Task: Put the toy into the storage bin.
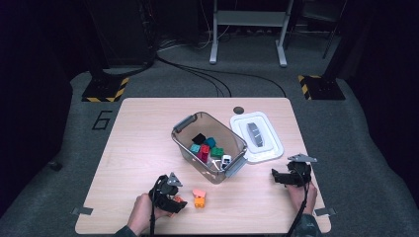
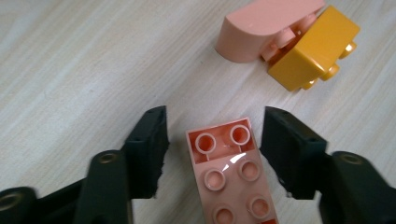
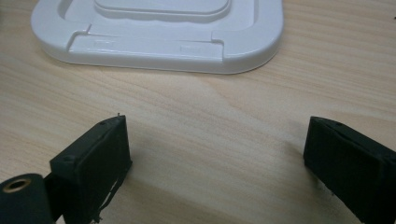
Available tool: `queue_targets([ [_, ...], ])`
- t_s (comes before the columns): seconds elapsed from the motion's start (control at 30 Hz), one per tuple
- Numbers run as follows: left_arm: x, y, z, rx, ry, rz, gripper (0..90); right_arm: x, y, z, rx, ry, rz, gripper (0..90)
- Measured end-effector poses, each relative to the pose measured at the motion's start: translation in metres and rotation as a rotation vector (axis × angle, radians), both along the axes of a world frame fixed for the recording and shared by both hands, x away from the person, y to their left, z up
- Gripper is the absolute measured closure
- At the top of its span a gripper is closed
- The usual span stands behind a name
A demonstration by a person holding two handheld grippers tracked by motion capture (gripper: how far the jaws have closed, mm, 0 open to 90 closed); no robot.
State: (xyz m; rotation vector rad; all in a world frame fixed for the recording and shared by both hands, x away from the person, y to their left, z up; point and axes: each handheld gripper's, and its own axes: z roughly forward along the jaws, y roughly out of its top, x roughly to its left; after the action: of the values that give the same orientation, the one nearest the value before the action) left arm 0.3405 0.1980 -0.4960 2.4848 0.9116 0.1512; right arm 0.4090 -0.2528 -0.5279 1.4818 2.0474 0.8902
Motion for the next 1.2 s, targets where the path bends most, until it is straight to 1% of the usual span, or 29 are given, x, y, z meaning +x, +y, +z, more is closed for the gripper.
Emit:
queue_targets([
  [0.07, 0.000, 0.001, -0.001, 0.004, 0.008, 0.003, 48.4, 0.000, 0.000, 0.000, 0.000, 0.000, 0.000, 6.4],
  [0.17, 0.000, 0.001, -0.001, -0.001, 0.000, -0.002, 53.4, 0.000, 0.000, 0.000, 0.000, 0.000, 0.000, 6.4],
  [0.2, 0.000, 0.002, -0.001, 0.001, 0.002, -0.001, 54.0, 0.000, 0.000, 0.000, 0.000, 0.001, 0.000, 6.4],
  [0.23, 0.000, 0.002, -0.001, -0.007, 0.004, 0.006, 54.5, 0.000, 0.000, 0.000, -0.001, -0.001, 0.001, 6.4],
  [0.33, 0.002, 0.002, 0.000, 0.005, -0.006, 0.000, 55.5, 0.000, 0.000, 0.000, 0.000, 0.000, 0.000, 6.4],
  [0.37, 0.002, 0.002, 0.000, 0.001, 0.000, 0.004, 55.6, 0.000, 0.000, 0.000, 0.000, 0.000, -0.001, 6.4],
  [0.4, 0.002, 0.002, 0.000, 0.003, -0.004, 0.003, 55.7, 0.000, 0.000, 0.000, -0.001, -0.001, 0.001, 6.4],
  [0.57, 0.003, 0.003, 0.003, -0.020, -0.017, 0.017, 56.7, 0.000, 0.000, 0.000, -0.002, -0.001, 0.002, 6.4],
  [0.6, 0.003, 0.004, 0.004, -0.019, -0.017, 0.014, 56.9, 0.000, 0.000, 0.000, -0.001, -0.001, 0.001, 6.4],
  [0.63, 0.003, 0.004, 0.005, -0.022, -0.027, 0.017, 57.0, 0.000, 0.000, 0.000, -0.001, -0.001, 0.002, 6.4],
  [0.67, 0.003, 0.005, 0.007, -0.027, -0.024, 0.014, 57.1, 0.000, 0.000, 0.000, 0.000, 0.000, 0.000, 6.4],
  [0.7, 0.003, 0.005, 0.008, -0.030, -0.030, 0.018, 57.2, 0.000, 0.000, 0.000, 0.000, 0.000, 0.000, 6.4],
  [0.73, 0.004, 0.006, 0.010, -0.036, -0.028, 0.012, 57.3, 0.000, 0.000, 0.000, -0.001, 0.000, 0.001, 6.4],
  [0.77, 0.004, 0.005, 0.011, -0.042, -0.036, 0.019, 57.3, 0.000, 0.000, 0.000, -0.001, -0.001, 0.001, 6.4],
  [0.8, 0.004, 0.006, 0.013, -0.043, -0.034, 0.014, 57.4, 0.000, 0.000, 0.000, 0.000, 0.000, 0.000, 6.4],
  [0.83, 0.005, 0.007, 0.015, -0.048, -0.048, 0.021, 57.4, 0.000, 0.000, 0.000, 0.000, 0.000, 0.000, 6.4],
  [0.87, 0.005, 0.007, 0.016, -0.057, -0.048, 0.022, 57.4, 0.000, 0.000, 0.000, -0.001, -0.001, 0.001, 6.4],
  [0.9, 0.006, 0.007, 0.018, -0.055, -0.057, 0.024, 57.4, 0.000, 0.000, 0.000, 0.000, 0.000, -0.001, 6.4],
  [0.97, 0.007, 0.008, 0.022, -0.061, -0.060, 0.024, 57.5, 0.000, 0.000, 0.000, -0.002, -0.001, 0.002, 6.4],
  [1.0, 0.007, 0.008, 0.023, -0.063, -0.071, 0.029, 57.5, 0.000, 0.000, 0.000, 0.000, 0.000, -0.001, 6.4],
  [1.2, 0.013, 0.010, 0.038, -0.076, -0.101, 0.033, 57.6, 0.000, 0.000, 0.000, 0.000, 0.000, 0.000, 6.4],
])
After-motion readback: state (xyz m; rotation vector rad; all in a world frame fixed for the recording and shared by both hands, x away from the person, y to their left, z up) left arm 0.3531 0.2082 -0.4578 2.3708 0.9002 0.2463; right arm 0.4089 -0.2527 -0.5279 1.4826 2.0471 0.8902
